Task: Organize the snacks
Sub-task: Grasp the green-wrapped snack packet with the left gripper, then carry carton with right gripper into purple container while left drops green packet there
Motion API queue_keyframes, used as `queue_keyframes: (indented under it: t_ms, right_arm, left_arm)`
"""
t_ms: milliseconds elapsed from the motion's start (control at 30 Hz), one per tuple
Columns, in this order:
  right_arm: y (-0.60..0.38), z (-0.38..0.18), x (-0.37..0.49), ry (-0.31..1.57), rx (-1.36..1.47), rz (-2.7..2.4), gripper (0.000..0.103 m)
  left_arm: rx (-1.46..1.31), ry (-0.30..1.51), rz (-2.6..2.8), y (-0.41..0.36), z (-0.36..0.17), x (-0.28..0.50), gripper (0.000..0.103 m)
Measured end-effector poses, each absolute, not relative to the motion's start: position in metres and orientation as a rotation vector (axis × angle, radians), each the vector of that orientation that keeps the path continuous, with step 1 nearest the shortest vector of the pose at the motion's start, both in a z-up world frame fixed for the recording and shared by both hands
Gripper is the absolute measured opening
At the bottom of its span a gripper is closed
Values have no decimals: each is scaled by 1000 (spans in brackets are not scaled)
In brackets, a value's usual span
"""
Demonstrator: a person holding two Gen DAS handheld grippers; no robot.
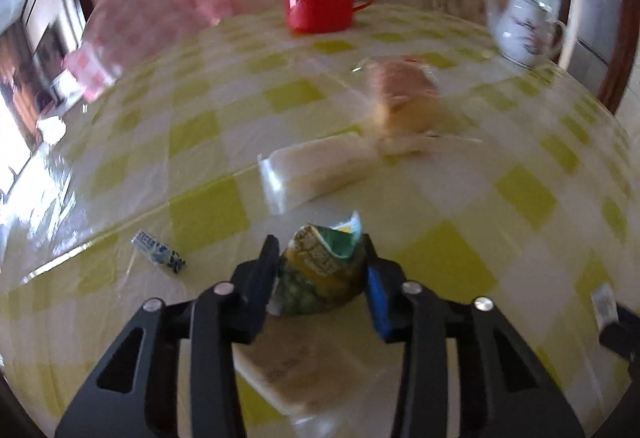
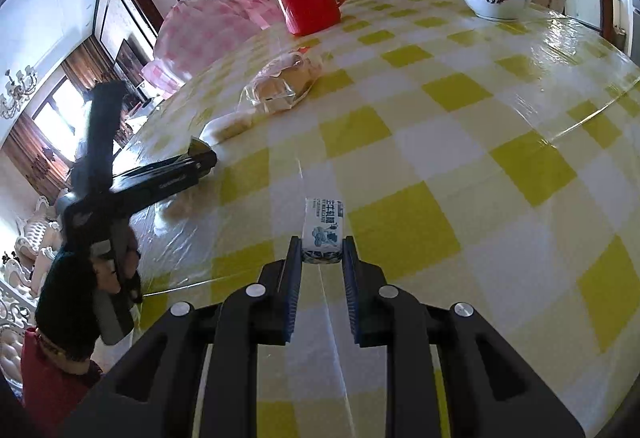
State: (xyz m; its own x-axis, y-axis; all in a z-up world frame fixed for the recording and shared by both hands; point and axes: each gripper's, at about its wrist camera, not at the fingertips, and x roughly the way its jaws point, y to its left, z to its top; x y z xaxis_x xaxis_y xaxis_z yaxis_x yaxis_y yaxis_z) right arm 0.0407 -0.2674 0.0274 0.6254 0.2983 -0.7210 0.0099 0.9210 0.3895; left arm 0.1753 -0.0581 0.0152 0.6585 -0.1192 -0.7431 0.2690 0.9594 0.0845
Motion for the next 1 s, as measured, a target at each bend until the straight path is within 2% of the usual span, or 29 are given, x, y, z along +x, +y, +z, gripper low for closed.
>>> queue_keyframes:
  t_ms: [333, 600, 1000]
  right_arm:
    - [-280, 27, 39, 874, 404, 134, 21]
    - [-281, 28, 38, 867, 390, 128, 21]
    - [-278, 32, 31, 821, 361, 83, 21]
  left_arm:
    - [39, 748, -384, -84, 42, 127, 38]
    - [66, 744, -425, -103, 37, 78, 39]
    - [-9, 755, -371, -64, 29, 39, 39]
